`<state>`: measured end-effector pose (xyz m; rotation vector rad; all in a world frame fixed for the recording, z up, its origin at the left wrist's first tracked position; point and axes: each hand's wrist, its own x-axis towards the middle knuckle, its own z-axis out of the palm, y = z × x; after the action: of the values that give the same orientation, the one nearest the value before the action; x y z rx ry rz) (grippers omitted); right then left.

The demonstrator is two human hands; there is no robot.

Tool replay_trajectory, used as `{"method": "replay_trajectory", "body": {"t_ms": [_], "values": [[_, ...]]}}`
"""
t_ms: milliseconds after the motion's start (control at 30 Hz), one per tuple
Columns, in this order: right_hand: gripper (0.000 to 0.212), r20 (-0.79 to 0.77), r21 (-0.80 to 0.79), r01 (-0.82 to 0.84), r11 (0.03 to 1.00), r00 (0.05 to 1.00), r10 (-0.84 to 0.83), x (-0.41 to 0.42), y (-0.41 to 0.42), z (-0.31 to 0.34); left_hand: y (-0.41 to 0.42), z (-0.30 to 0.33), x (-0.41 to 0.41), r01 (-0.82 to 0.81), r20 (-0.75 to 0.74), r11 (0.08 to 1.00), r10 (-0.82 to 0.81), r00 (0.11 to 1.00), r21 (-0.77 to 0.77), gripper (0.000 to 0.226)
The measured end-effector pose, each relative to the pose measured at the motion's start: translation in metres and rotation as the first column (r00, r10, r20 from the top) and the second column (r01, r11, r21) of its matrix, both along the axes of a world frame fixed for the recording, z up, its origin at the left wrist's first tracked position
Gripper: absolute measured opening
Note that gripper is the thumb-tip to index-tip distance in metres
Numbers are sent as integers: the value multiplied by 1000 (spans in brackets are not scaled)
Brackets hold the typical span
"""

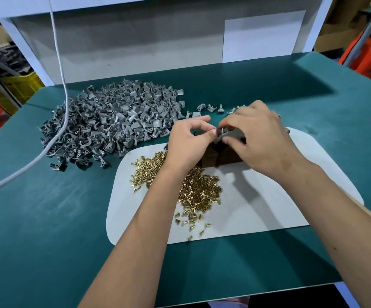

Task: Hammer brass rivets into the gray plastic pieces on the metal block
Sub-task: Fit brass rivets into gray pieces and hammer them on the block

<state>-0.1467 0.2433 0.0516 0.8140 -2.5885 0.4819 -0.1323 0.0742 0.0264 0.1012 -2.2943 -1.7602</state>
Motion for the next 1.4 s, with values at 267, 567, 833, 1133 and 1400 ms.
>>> {"method": "replay_trajectory", "body": {"t_ms": [267,567,833,1133,1400], "values": [[27,100,-91,305,948,950,-296,-40,-6,9,-31,-3,-8,-389,-161,884,358,920,-259,30],[14,307,59,-214,975,933,186,-19,-28,46,-79,-20,-9,-428,-36,610,548,836,-667,15],[46,435,66,-650,757,701,565,59,-64,-8,-92,-19,-5,-465,-57,637,552,832,-615,47],[63,81,204,-554,807,831,550,67,-63,-35,-86,-14,-2,-461,-37,656,551,833,-597,44],[52,122,16,-550,835,830,544,56,-54,-34,-88,-14,-1,-475,-31,674,558,829,-565,46]]}}
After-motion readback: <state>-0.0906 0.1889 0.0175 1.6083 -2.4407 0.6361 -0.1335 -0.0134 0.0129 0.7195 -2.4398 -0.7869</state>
